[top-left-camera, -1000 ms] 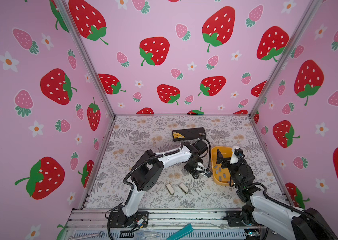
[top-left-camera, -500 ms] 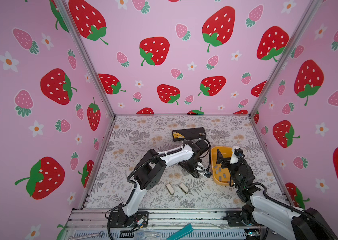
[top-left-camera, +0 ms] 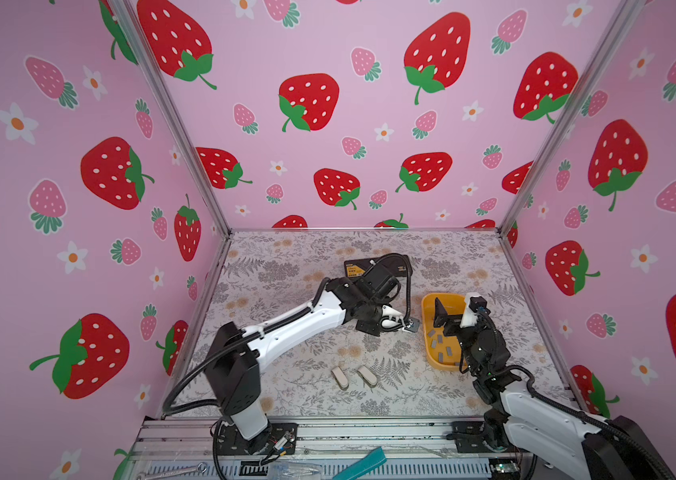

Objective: Load the staples into the stapler
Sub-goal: 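Lift the stapler with the left gripper while the right gripper approaches it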

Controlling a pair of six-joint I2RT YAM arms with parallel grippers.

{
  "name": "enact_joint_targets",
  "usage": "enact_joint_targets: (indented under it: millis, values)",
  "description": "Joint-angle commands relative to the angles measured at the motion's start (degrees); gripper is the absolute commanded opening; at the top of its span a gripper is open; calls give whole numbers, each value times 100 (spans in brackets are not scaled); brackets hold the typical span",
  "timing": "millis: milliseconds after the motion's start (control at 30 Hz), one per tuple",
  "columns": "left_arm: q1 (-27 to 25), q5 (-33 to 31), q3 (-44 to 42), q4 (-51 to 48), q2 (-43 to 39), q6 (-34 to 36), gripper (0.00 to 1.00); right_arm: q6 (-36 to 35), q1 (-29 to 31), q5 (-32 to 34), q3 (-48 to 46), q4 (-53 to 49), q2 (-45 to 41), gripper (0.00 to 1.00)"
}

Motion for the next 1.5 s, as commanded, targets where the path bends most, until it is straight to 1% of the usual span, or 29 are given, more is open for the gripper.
enact_joint_targets:
  millis: [0,33,67,133,167,233,300,367,433,467,533,567,633,733,833,900,1000,1100,1167,1200,1233,1333,1467]
  values:
    - [29,-648,-924,1067,-902,-1602,0,304,-26,-86,268,-686,-434,99]
    - [59,-656,-1240,1385,-1166,-1964,0,512,-27,-242,487,-1175,-637,97]
    - [91,-598,-1541,1709,-1430,-2321,0,691,-27,-578,652,-1515,-840,96]
    - [116,-584,-2004,2277,-1700,-2717,0,1042,36,-1287,861,-1862,-1268,93]
    - [119,-640,-2134,2530,-1725,-2858,0,1269,97,-1527,966,-2028,-1459,91]
    - [126,-731,-2162,2773,-1623,-3145,0,1725,221,-1735,1261,-2537,-1711,88]
    - [125,-567,-2155,2872,-1492,-3276,0,2296,272,-1869,1627,-3272,-1770,88]
    - [126,-411,-2359,3154,-1503,-3316,0,2932,272,-2397,1935,-3846,-1731,85]
    - [134,-248,-2801,3609,-1643,-3217,0,3608,272,-3287,1956,-3799,-1671,82]
    - [134,-278,-3051,3853,-1729,-3205,0,3959,279,-3718,1929,-3668,-1625,79]
    - [134,-463,-3391,4148,-1934,-3325,0,4417,290,-4213,1989,-3683,-1486,77]
    - [131,-507,-3511,4205,-2061,-3378,0,4451,290,-4341,2159,-3920,-1398,73]
    - [110,-535,-3674,4329,-2297,-3458,0,4168,298,-4348,2599,-4425,-1232,69]
    - [67,-556,-3995,4805,-2552,-3538,0,3742,299,-3908,2971,-4753,-1039,69]
    - [44,-584,-4186,4987,-2615,-3391,0,3605,299,-3548,2877,-4457,-832,70]
    - [34,-658,-4327,5050,-2630,-3269,0,3509,299,-3540,2804,-4117,-634,70]
    - [46,-704,-4543,5428,-2655,-3181,0,3349,299,-3509,2758,-3865,-271,69]
    - [34,-450,-4476,5352,-2656,-3205,0,3120,379,-3559,2813,-3836,132,66]
    - [38,-404,-4508,5359,-2675,-3222,0,2857,547,-3582,2673,-3593,216,65]
    - [36,-451,-4585,5476,-2666,-3226,0,2777,678,-3347,2601,-3600,220,67]
    - [31,-504,-4652,5631,-2640,-3233,0,2720,788,-3269,2553,-3587,248,69]
    - [36,-480,-4624,5612,-2587,-3237,0,2569,1124,-3296,2471,-3270,451,69]
    - [29,-511,-4759,5821,-2574,-3218,0,2399,1657,-3127,2611,-3171,823,66]
